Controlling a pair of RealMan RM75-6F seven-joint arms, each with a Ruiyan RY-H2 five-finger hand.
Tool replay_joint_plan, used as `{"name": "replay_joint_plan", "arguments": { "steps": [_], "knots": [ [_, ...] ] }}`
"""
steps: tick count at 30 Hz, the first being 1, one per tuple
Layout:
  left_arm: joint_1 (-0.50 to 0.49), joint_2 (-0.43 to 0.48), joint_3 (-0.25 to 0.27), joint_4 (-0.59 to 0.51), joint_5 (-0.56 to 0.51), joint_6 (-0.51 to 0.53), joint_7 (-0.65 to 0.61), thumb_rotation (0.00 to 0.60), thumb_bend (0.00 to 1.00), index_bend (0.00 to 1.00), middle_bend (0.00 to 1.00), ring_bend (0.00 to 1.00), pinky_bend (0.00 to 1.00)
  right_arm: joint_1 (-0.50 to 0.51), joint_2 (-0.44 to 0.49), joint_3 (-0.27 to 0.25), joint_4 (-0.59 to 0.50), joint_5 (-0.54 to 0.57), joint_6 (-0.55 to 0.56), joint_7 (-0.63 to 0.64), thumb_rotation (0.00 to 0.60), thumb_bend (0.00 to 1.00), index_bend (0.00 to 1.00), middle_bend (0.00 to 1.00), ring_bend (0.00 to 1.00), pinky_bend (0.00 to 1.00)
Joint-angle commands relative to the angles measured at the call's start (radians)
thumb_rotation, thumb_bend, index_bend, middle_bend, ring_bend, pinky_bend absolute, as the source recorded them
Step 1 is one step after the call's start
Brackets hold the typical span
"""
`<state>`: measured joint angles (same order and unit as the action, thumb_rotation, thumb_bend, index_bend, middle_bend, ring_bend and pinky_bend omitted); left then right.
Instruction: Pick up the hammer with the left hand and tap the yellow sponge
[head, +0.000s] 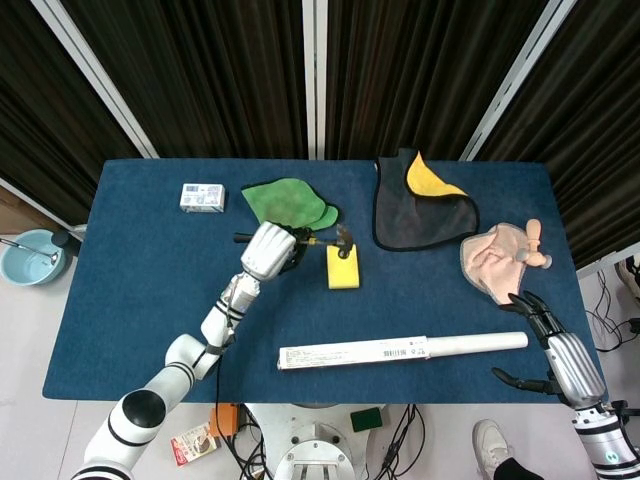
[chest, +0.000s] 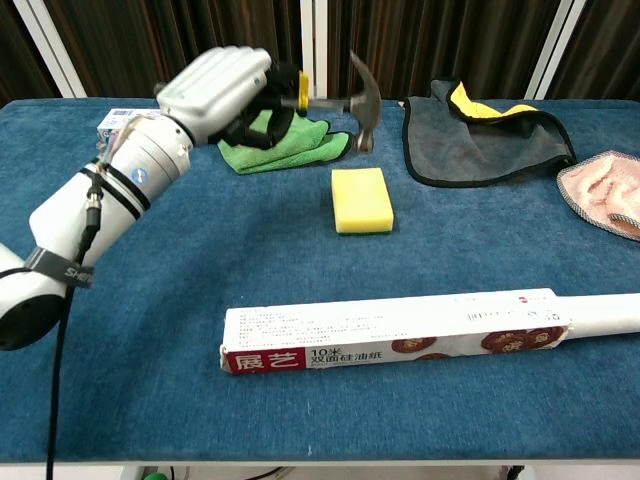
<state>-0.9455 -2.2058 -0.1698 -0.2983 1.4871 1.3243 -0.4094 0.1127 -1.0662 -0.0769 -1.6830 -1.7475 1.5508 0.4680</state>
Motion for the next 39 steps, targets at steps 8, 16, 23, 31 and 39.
{"name": "replay_joint_plan", "arguments": {
  "steps": [8, 16, 23, 31, 39],
  "knots": [
    [0.015, -0.033, 0.053, 0.042, 0.022, -0.083, 0.06, 0.6, 0.75, 0.89, 0.91, 0.86, 1.0, 0.002, 0.005, 0.002, -0.004, 0.003, -0.007, -0.005, 0.6, 0.12, 0.09, 0.2, 0.03, 0.18],
    [0.015, -0.03, 0.102, 0.064, 0.059, -0.109, 0.135, 0.6, 0.75, 0.89, 0.92, 0.86, 1.0, 0.002, 0.007, 0.004, -0.006, 0.002, -0.006, -0.004, 0.6, 0.11, 0.09, 0.2, 0.03, 0.18],
    [0.001, -0.001, -0.047, -0.048, -0.05, 0.025, -0.057, 0.6, 0.75, 0.89, 0.92, 0.86, 1.0, -0.001, 0.003, 0.006, 0.0, -0.003, 0.005, 0.004, 0.6, 0.12, 0.09, 0.2, 0.03, 0.18],
    [0.017, -0.027, -0.006, -0.007, -0.031, -0.036, -0.035, 0.6, 0.75, 0.89, 0.92, 0.86, 1.0, 0.001, 0.001, 0.006, 0.001, 0.0, -0.002, 0.004, 0.6, 0.12, 0.09, 0.2, 0.03, 0.18],
    [0.017, -0.052, 0.098, 0.061, 0.037, -0.213, 0.138, 0.6, 0.75, 0.89, 0.92, 0.86, 1.0, 0.001, 0.002, 0.007, 0.0, 0.007, -0.008, 0.001, 0.6, 0.11, 0.09, 0.2, 0.03, 0.18]
  ]
}}
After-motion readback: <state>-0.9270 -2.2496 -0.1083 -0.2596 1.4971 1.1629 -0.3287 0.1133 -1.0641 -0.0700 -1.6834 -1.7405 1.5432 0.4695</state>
